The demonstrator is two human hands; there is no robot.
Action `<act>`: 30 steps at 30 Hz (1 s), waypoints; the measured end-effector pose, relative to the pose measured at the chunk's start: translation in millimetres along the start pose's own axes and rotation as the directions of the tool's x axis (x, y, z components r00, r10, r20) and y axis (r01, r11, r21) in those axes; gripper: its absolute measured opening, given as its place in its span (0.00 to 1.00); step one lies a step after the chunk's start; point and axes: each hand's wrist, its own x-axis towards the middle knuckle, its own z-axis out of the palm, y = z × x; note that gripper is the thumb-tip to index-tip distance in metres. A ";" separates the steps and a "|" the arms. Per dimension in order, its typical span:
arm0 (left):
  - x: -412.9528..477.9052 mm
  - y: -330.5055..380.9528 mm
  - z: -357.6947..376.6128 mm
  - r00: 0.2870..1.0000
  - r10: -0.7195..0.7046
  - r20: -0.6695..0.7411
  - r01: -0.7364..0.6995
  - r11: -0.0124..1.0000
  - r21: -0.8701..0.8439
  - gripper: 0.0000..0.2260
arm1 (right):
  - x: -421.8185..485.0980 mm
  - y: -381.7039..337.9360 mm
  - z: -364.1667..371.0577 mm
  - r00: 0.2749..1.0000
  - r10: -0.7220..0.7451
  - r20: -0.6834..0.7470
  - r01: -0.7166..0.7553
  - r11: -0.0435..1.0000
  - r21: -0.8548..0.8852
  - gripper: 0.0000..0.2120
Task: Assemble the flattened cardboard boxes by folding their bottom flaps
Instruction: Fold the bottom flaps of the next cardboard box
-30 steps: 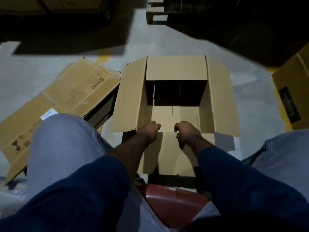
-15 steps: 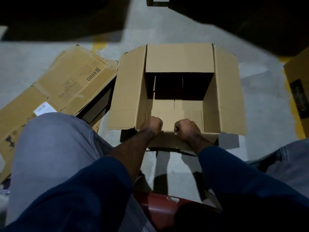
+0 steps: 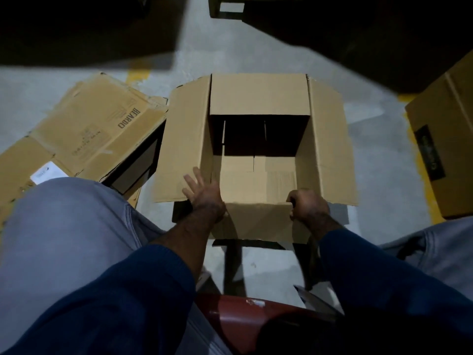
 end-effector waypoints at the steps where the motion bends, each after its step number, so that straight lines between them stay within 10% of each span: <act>1: -0.1 0.5 -0.4 0.999 -0.036 0.022 0.037 0.997 -0.068 0.44 | 0.6 -0.3 0.4 1.000 0.019 -0.011 -0.019 1.000 -0.002 0.11; 12: 7.7 -6.6 -8.2 0.995 -0.033 0.090 0.057 0.959 -0.276 0.45 | 12.8 -3.3 -2.5 0.995 0.086 -0.040 -0.084 0.996 0.036 0.07; 19: 5.3 -13.1 -9.5 0.998 -0.020 0.057 0.036 0.955 -0.295 0.43 | 33.9 -1.6 -13.3 0.964 0.113 0.240 -0.179 0.945 0.272 0.14; 26: 4.7 -14.6 -10.2 0.996 -0.055 0.071 0.077 0.928 -0.365 0.64 | 27.6 4.2 -12.3 0.791 0.588 -0.171 -0.440 0.739 0.510 0.31; 30: 5.1 -26.3 -24.2 0.970 -0.110 0.215 0.223 0.751 -0.622 0.42 | 33.5 -0.3 -6.9 0.797 0.596 0.100 -0.526 0.604 0.599 0.38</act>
